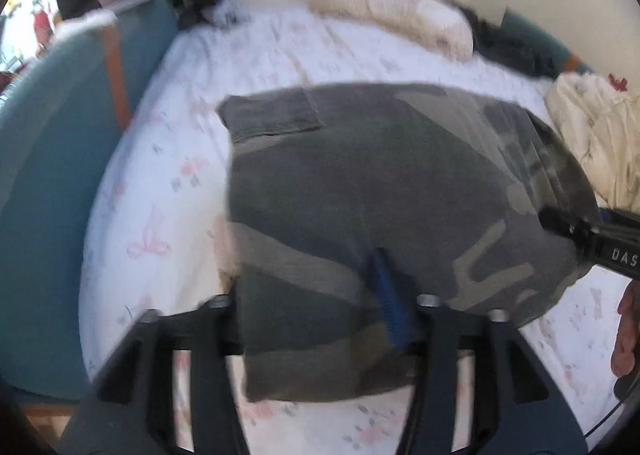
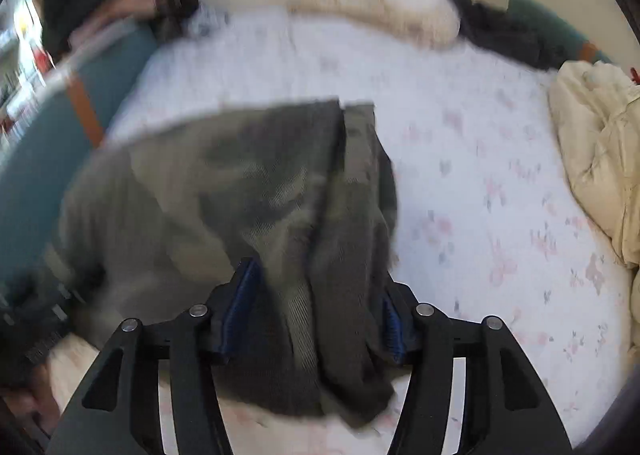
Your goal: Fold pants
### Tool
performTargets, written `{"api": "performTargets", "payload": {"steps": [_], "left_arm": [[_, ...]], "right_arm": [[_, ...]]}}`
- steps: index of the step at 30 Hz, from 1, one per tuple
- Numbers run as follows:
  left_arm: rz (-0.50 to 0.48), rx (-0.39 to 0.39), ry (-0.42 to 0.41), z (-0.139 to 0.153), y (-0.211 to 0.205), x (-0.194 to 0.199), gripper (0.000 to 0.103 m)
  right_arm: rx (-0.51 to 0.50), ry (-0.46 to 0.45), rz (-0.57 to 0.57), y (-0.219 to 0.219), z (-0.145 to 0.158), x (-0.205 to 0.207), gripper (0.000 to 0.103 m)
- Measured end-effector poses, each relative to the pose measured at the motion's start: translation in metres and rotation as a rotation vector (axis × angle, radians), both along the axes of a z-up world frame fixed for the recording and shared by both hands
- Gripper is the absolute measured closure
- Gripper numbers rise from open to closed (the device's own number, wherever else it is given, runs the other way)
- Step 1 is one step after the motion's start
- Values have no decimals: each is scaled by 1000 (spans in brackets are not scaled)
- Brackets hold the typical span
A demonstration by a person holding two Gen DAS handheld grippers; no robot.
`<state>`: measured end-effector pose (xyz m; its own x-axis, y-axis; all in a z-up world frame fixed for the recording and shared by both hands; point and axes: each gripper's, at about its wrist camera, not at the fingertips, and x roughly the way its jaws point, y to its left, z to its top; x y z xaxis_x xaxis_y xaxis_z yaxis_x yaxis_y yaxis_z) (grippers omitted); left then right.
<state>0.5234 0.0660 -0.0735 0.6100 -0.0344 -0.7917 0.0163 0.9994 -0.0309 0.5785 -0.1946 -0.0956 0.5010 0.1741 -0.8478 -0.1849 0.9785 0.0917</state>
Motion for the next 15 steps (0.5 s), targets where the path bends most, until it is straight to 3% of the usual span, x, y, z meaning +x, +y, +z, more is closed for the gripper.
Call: {"api": "performTargets", "payload": {"steps": [1, 3, 5, 7, 11, 13, 15], "left_arm": [[13, 33, -35, 4, 5, -5, 31], [51, 68, -82, 15, 18, -18, 31], [108, 114, -114, 25, 36, -31, 32], [117, 138, -149, 36, 43, -53, 32], [119, 48, -219, 59, 44, -120, 32], [123, -20, -247, 69, 37, -162, 33], [138, -36, -288, 79, 23, -203, 32]], "right_arm": [[12, -33, -13, -9, 2, -5, 29], [19, -68, -73, -31, 7, -12, 24], [40, -73, -136, -59, 13, -26, 24], [120, -86, -124, -78, 25, -49, 24], [214, -175, -38, -81, 57, -108, 22], [210, -220, -26, -74, 73, -141, 9], [209, -284, -4, -65, 90, -185, 4]]}}
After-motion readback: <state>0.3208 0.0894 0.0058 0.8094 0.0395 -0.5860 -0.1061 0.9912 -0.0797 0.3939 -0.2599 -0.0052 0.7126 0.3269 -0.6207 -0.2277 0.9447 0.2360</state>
